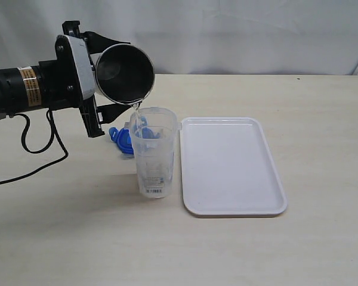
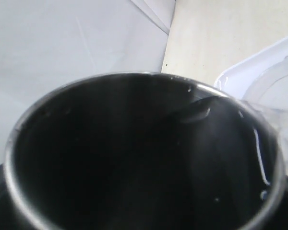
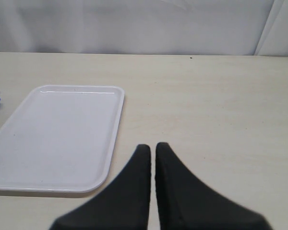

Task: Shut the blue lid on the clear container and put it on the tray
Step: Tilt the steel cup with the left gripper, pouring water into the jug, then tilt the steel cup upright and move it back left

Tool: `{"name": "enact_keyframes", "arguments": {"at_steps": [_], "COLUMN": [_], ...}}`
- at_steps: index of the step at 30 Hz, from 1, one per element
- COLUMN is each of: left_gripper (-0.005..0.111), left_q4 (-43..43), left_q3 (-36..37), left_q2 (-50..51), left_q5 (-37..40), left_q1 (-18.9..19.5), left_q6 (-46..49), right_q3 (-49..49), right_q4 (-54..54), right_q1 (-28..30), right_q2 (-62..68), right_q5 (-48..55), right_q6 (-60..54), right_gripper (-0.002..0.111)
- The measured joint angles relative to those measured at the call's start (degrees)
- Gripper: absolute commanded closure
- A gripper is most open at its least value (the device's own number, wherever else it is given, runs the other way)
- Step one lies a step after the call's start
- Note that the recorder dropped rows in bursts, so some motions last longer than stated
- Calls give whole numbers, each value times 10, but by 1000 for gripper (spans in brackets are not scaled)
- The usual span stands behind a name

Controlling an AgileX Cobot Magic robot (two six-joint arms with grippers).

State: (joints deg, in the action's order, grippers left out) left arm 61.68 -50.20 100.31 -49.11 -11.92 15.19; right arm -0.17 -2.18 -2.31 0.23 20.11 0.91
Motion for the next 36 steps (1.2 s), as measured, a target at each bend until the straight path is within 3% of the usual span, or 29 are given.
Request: {"name": "enact_keyframes", "arguments": {"at_steps": [36], "left_gripper": [107], "left_q4": [-1], "left_q3": [0], "left_q2": [0], "left_q5": [0], "left_q1": [0], "left_q6": [-15], "right_q3": [0], "right_q4": [0], "right_q1": [0], "right_q2": [0], "right_q5": [0], "right_q6": [0], "right_gripper": [104]}}
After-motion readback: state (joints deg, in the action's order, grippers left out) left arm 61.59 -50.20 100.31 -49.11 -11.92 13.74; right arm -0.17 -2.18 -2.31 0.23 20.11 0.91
